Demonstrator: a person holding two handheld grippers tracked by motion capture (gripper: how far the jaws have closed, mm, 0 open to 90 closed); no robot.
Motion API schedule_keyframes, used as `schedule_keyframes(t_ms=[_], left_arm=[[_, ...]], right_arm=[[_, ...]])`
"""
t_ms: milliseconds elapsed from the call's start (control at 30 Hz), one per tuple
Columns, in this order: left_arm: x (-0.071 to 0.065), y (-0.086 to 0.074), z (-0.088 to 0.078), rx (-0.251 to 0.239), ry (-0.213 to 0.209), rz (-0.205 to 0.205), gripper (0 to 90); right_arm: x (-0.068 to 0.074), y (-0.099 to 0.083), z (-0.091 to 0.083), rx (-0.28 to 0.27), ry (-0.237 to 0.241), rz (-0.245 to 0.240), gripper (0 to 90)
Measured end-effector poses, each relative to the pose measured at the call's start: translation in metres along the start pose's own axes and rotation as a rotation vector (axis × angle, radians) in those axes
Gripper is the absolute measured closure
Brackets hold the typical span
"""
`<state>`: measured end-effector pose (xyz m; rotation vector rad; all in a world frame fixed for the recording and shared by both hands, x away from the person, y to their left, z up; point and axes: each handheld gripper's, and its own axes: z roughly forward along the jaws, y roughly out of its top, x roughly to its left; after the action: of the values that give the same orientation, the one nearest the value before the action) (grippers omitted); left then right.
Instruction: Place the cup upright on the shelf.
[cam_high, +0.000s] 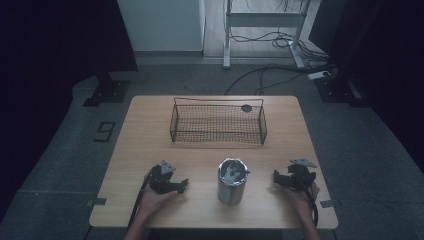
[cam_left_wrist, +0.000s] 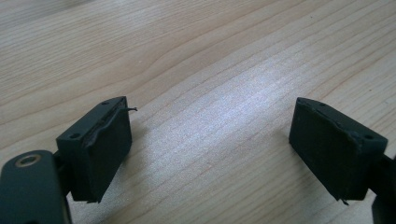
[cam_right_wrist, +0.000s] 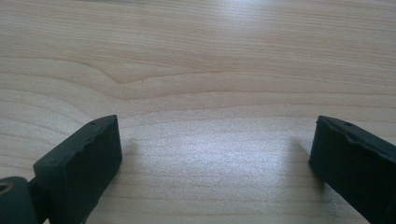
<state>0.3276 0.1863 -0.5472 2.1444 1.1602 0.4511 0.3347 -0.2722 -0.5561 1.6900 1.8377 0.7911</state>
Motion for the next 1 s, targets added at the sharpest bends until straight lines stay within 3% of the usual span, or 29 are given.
schedule_keyframes(t_ms=[467, 800, 1000], left_arm=[[-0.001, 0.000, -0.005, -0.011, 0.011, 0.006, 13.5], [0.002, 0.007, -0.030, -0.122, -0.033, -0.029, 13.5], [0.000, 0.013, -0.047, -0.187, -0.085, -0.045, 13.2]], right_arm=[[0.000, 0.000, 0.000, 0.000, 0.000, -0.001, 1.9], [0.000, 0.000, 0.000, 0.000, 0.000, -0.001, 2.0], [0.000, 0.000, 0.000, 0.000, 0.000, -0.001, 1.9]])
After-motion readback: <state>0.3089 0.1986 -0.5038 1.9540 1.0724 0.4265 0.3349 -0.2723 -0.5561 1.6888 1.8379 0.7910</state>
